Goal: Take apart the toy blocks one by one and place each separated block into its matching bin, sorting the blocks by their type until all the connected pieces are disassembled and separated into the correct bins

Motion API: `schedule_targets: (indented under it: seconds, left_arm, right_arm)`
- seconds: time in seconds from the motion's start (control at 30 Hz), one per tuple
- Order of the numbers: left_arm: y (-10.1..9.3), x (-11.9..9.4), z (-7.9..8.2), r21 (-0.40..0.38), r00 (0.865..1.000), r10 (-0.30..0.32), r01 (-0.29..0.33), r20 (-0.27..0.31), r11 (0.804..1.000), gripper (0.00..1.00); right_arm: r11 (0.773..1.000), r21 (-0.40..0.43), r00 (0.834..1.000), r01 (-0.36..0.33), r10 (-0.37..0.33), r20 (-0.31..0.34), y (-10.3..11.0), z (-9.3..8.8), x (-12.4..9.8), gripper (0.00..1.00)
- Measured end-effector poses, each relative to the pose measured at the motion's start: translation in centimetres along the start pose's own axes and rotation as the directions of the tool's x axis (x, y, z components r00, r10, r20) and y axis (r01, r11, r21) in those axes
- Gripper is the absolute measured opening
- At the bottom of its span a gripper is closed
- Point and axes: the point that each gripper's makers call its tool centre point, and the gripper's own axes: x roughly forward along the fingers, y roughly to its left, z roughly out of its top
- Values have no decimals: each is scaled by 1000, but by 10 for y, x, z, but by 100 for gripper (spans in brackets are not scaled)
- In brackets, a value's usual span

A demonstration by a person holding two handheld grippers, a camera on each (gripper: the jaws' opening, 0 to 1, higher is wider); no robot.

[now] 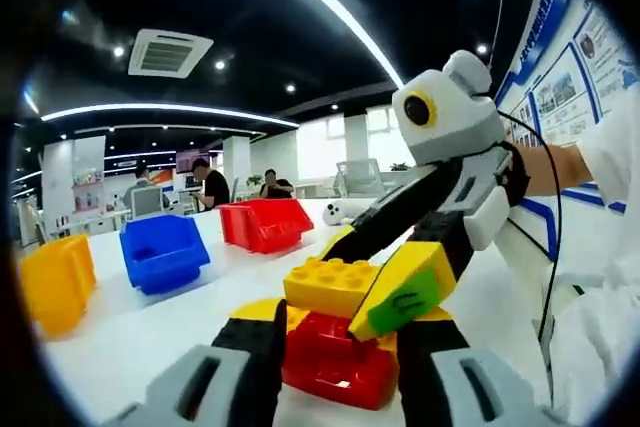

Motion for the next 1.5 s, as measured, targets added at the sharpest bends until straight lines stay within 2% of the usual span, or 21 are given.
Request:
schedule_targets:
  seconds: [0.1,0.13,0.17,0.2,0.23,0.3,0.47,0.67,0.77,0.87,0.9,0.93,0.97,1.0,1.03,1.07,1.1,1.23,1.3,1.37,1.5]
  left_arm:
    - [2,0,0,-3,1000,5,-5,0,1000,45]
    - [5,0,0,-1,1000,18,-18,-3,1000,47]
    - [13,-1,-3,28,999,50,-50,-15,998,48]
    - [12,-1,-7,24,999,41,-40,-31,999,48]
    - [12,0,-4,18,999,36,-35,-23,999,48]
    - [8,2,-3,21,999,34,-34,-18,999,49]
    - [7,2,-3,25,999,39,-39,-18,999,48]
    - [4,2,-3,24,998,62,-62,-15,998,47]
    - [0,2,-4,15,998,57,-57,-19,998,46]
    - [4,2,-5,8,998,53,-53,-21,999,45]
    - [4,1,-5,10,998,55,-55,-21,998,37]
    - [12,-5,-12,-23,993,106,-108,-59,994,34]
    - [11,7,-7,21,995,97,-96,-31,995,34]
    - [24,5,-9,18,995,93,-92,-36,996,34]
    - [29,6,-10,18,995,90,-89,-36,996,34]
    - [10,2,-7,21,995,91,-90,-36,996,34]
    - [5,2,-6,19,995,92,-91,-35,996,34]
    - [8,-1,-6,20,995,97,-97,-30,995,35]
    - [8,-1,-6,15,995,94,-93,-30,996,35]
    - [1,-2,-4,47,995,99,-98,-27,994,35]
    - [14,-6,-5,16,991,134,-134,-28,991,43]
  right_arm:
    - [999,25,1000,20,-19,-17,-2,-3,-2,42]
    - [1000,2,1000,20,-20,1,1,-1,-2,34]
    - [994,-20,994,105,-106,-19,-14,-1,-6,26]
    - [997,3,996,83,-83,-7,-15,0,-4,25]
    - [997,64,999,45,-45,-3,-13,-1,-6,25]
    - [997,56,999,47,-47,10,-18,-1,-8,25]
    - [997,40,998,65,-66,11,-14,0,-7,25]
    - [994,62,996,84,-86,16,-17,1,-7,24]
    - [988,138,997,73,-75,12,-21,1,-8,23]
    - [964,260,998,52,-55,5,-24,3,-9,23]
    - [957,286,998,52,-57,7,-27,5,-10,23]
    - [940,341,1000,2,-7,14,-23,6,-10,23]
    - [941,339,999,19,-26,18,-29,6,-11,23]
    - [941,336,999,22,-30,18,-28,5,-11,23]
    - [952,303,999,36,-45,21,-30,4,-10,23]
    - [963,267,998,43,-51,23,-30,5,-10,23]
    - [964,262,998,49,-55,18,-26,5,-10,23]
    - [946,322,998,23,-41,50,-28,14,-13,23]
    - [949,315,997,26,-47,61,-29,19,-16,23]
    - [951,308,996,31,-55,71,-31,25,-18,23]
    - [953,302,994,33,-62,85,-33,35,-19,24]
